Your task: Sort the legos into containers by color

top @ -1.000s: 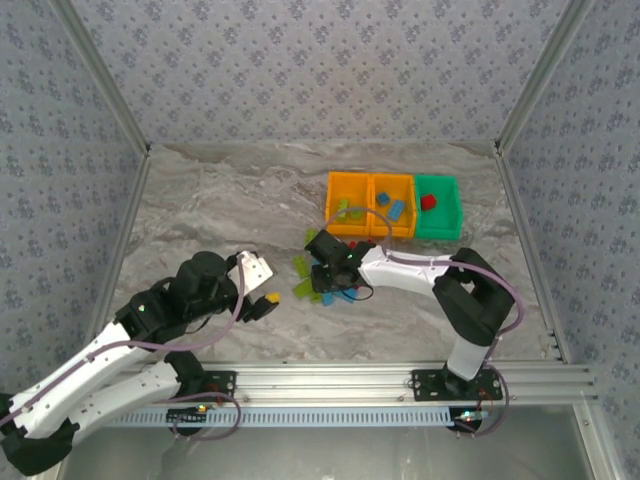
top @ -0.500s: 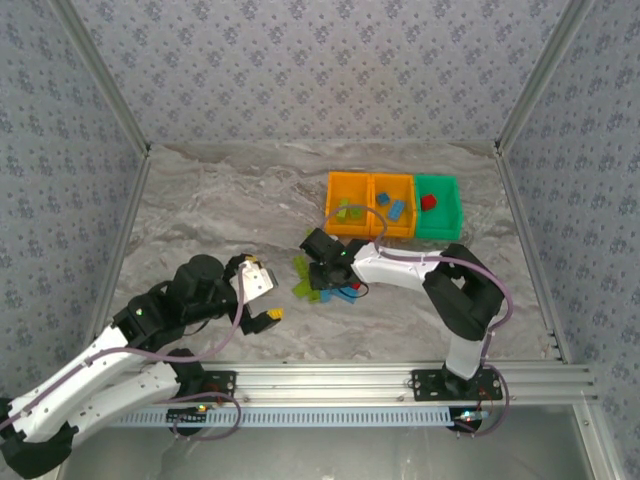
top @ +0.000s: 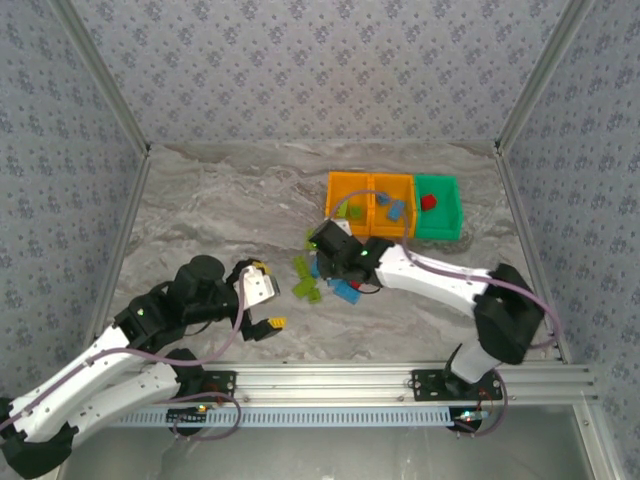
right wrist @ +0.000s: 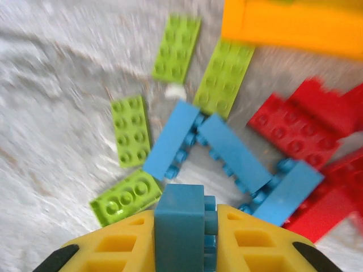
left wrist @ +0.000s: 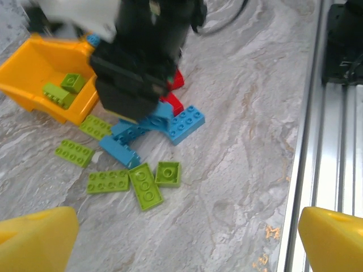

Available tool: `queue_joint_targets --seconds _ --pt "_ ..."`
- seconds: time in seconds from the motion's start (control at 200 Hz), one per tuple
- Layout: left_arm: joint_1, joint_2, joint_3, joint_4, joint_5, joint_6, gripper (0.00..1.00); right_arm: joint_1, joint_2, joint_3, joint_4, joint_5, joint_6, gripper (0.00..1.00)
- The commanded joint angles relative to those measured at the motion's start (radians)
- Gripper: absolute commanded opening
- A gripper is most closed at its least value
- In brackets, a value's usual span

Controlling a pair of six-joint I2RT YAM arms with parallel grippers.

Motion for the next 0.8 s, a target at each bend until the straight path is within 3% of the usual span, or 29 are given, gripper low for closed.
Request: queue_joint_targets --seconds 0.0,0.19,0.365,0.575,0.795 --pt "0.007 -0.016 -0.011 0.054 0.058 0.012 0.99 -0.024 -0.097 -0.006 -0.043 0.171 -0.078 0.28" --pt "0.041 -0.002 -0.035 0.132 -0.039 -0.060 0.99 -0.248 -0.085 0.061 -0.007 0.165 -0.229 0.27" --pt "0.047 0.020 -0.022 0.112 -0.098 -0.087 0.99 -0.459 0.076 0.209 0.027 0.104 -0.314 0.27" --pt "0.049 0.019 -0.021 0.109 -0.110 -0.088 0.99 -0.579 0.342 0.413 -0.010 0.104 -0.375 0.28" --pt "0.049 0.020 -0.026 0.111 -0.130 -0.099 0.99 -0.601 0.434 0.504 -0.013 0.018 -0.364 0.42"
